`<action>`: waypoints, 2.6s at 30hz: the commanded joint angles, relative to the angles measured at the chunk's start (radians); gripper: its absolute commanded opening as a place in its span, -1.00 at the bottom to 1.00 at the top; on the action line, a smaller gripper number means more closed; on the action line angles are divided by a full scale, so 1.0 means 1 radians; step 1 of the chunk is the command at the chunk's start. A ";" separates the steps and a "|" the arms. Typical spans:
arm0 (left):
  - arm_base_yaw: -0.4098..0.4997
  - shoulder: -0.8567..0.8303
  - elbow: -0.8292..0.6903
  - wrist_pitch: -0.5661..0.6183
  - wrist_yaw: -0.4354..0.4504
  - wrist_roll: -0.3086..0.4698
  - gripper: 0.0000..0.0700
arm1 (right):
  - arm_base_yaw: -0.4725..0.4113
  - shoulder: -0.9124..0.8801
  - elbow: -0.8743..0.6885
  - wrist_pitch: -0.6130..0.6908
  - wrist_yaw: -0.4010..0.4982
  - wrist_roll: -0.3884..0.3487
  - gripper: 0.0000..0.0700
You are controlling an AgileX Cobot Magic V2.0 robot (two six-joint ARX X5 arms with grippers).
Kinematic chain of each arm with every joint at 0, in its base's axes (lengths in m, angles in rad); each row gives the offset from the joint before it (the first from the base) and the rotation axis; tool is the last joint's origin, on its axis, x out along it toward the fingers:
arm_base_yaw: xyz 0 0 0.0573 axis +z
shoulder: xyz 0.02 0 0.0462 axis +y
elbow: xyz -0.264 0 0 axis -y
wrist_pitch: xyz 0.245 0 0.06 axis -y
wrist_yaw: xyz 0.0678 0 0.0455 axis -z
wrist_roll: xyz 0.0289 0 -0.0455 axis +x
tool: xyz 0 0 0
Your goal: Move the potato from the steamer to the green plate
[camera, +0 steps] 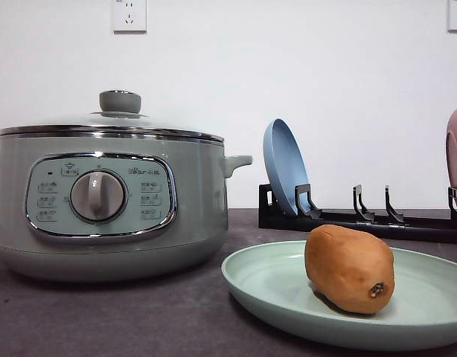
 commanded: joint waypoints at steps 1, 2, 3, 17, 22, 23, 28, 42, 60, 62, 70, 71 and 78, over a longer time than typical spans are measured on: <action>-0.006 0.006 0.027 -0.028 0.005 -0.002 -1.00 | 0.005 0.008 0.016 0.008 0.000 -0.003 -1.00; -0.006 0.006 0.027 -0.028 0.005 -0.002 -1.00 | 0.005 0.008 0.016 0.008 0.000 -0.003 -1.00; -0.006 0.006 0.027 -0.028 0.005 -0.002 -1.00 | 0.005 0.008 0.016 0.008 0.000 -0.003 -1.00; 0.020 -0.060 0.026 0.030 0.005 0.049 -1.00 | 0.005 0.008 0.016 0.008 0.000 -0.003 -1.00; 0.146 -0.199 -0.016 0.302 0.005 0.082 -1.00 | 0.005 0.008 0.016 0.008 0.000 -0.003 -1.00; 0.177 -0.231 -0.040 0.358 0.004 0.085 -1.00 | 0.005 0.008 0.016 0.008 0.000 -0.003 -1.00; 0.322 -0.415 -0.238 0.634 -0.044 0.130 -1.00 | 0.005 0.008 0.016 0.008 0.000 -0.003 -1.00; 0.493 -0.828 -0.991 1.181 -0.176 0.215 -1.00 | 0.005 0.008 0.016 0.008 0.000 -0.003 -1.00; 0.499 -1.167 -1.606 1.219 -0.176 0.210 -1.00 | 0.005 0.008 0.016 0.008 0.000 -0.003 -1.00; 0.499 -1.193 -1.654 1.219 -0.176 0.206 -1.00 | 0.005 0.008 0.016 0.008 0.000 -0.003 -1.00; 0.499 -1.267 -1.788 1.217 -0.176 0.204 -1.00 | 0.005 0.008 0.016 0.008 0.000 -0.003 -1.00; 0.499 -1.272 -1.799 1.218 -0.176 0.204 -1.00 | 0.005 0.008 0.016 0.008 0.000 -0.003 -1.00; 0.499 -1.273 -1.867 1.217 -0.175 0.204 -1.00 | 0.005 0.008 0.016 0.008 0.000 -0.003 -1.00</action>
